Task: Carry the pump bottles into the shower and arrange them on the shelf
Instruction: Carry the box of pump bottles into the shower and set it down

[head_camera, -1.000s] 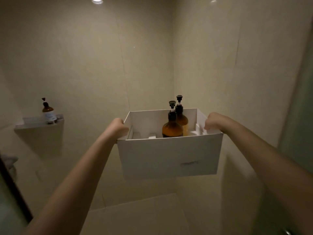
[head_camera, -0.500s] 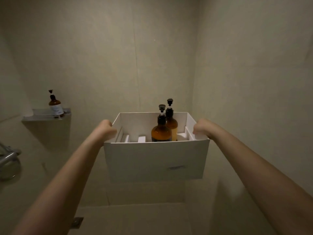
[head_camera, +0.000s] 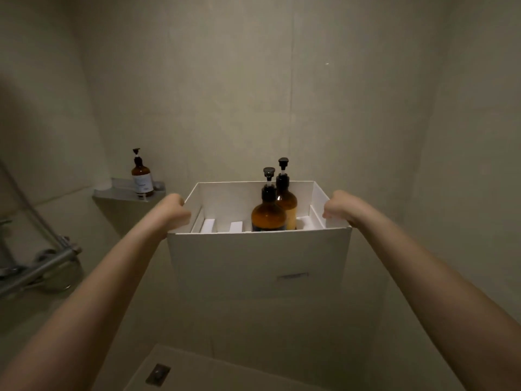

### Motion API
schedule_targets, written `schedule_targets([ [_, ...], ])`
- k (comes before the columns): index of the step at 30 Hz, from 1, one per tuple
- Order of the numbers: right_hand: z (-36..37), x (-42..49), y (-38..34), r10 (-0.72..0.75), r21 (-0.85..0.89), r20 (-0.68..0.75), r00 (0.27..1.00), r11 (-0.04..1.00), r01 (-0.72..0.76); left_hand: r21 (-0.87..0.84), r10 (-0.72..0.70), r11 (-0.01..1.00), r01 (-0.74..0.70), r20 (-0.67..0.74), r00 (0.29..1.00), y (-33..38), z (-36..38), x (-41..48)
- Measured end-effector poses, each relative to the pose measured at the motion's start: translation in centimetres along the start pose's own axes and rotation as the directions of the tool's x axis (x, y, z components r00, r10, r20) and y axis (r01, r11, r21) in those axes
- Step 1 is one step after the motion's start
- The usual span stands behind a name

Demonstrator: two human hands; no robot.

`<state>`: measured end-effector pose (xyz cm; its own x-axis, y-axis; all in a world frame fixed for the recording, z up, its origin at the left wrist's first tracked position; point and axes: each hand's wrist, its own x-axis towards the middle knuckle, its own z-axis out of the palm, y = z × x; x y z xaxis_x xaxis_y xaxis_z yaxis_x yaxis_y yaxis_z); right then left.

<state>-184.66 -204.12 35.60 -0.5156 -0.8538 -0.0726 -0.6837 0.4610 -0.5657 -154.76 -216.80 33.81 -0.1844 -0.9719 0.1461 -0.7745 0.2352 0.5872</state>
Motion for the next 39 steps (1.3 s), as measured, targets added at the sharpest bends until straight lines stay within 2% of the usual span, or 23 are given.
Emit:
schedule_targets([
  [7, 2.9, 10.4, -7.0, -0.185, -0.01, 0.036, 0.982, 0.983, 0.186, 0.032, -0.123, 0.991, 0.129, -0.143, 0.982, -2.7, -2.9, 6.8],
  [12, 5.6, 16.5, -12.8, -0.3, 0.004, 0.155, 0.941, 0.953, 0.303, -0.014, -0.25, 0.967, 0.253, -0.207, 0.946, -5.7, -5.2, 9.7],
  [15, 8.1, 20.2, -16.4, -0.379, 0.005, 0.222, 0.899, 0.922, 0.387, -0.012, -0.328, 0.941, 0.339, -0.285, 0.901, -7.5, -6.1, 10.9],
  [19, 11.5, 24.3, -21.4, -0.488, 0.061, 0.323, 0.811, 0.866, 0.496, -0.043, -0.438, 0.887, 0.46, -0.393, 0.808, -9.6, -7.0, 11.1],
  [25, 16.1, 27.8, -28.8, -0.649, 0.135, 0.408, 0.643, 0.739, 0.66, -0.19, -0.586, 0.785, 0.59, -0.537, 0.607, -11.8, -7.8, 9.9],
  [29, 18.9, 27.7, -32.7, -0.724, 0.178, 0.459, 0.515, 0.643, 0.745, -0.282, -0.653, 0.716, 0.639, -0.595, 0.469, -12.5, -8.1, 7.7],
  [33, 21.6, 25.9, -35.2, -0.77, 0.212, 0.492, 0.406, 0.559, 0.802, -0.289, -0.686, 0.638, 0.714, -0.635, 0.355, -13.2, -8.7, 4.9],
  [39, 25.7, 22.2, -37.5, -0.788, 0.265, 0.519, 0.332, 0.517, 0.814, -0.321, -0.722, 0.561, 0.763, -0.64, 0.261, -15.3, -9.1, 0.8],
])
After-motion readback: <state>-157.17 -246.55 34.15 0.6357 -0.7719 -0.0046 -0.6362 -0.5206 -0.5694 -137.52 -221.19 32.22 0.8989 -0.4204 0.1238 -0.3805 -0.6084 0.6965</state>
